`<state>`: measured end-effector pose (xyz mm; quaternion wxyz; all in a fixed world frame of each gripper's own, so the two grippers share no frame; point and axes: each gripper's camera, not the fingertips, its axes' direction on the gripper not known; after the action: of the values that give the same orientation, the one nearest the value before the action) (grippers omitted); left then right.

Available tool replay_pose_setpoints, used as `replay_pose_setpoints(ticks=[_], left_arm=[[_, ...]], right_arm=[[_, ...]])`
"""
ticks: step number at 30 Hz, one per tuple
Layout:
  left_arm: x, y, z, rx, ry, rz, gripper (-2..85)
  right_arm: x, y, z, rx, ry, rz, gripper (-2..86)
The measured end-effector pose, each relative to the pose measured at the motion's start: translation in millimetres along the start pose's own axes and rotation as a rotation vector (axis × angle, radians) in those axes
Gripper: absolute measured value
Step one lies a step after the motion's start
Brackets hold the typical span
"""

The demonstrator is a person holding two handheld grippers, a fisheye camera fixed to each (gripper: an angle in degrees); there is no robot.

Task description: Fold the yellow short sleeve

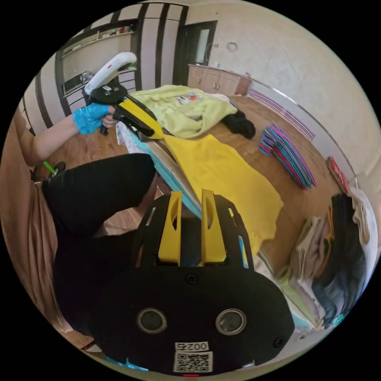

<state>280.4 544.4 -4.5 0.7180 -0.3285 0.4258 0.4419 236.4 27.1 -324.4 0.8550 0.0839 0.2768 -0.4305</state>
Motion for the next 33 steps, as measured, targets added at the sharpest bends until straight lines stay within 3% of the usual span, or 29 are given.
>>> replay_pose_setpoints(ticks=[10, 19, 33], left_arm=[[5.8, -14.3, -19.0, 0.059, -0.031, -0.005, -1.0], [5.1, -9.9, -24.4, 0.074, -0.064, -0.042, -1.0], [13.9, 15.0, 13.7, -0.055, -0.037, -0.113, -1.0]], right_arm=[[-40.0, -66.0, 88.9, -0.062, 0.287, 0.008, 11.2], [-15.6, -46.9, 104.9, -0.180, 0.515, 0.074, 8.1], [14.9, -26.7, 93.3, -0.216, 0.609, 0.088, 4.5]])
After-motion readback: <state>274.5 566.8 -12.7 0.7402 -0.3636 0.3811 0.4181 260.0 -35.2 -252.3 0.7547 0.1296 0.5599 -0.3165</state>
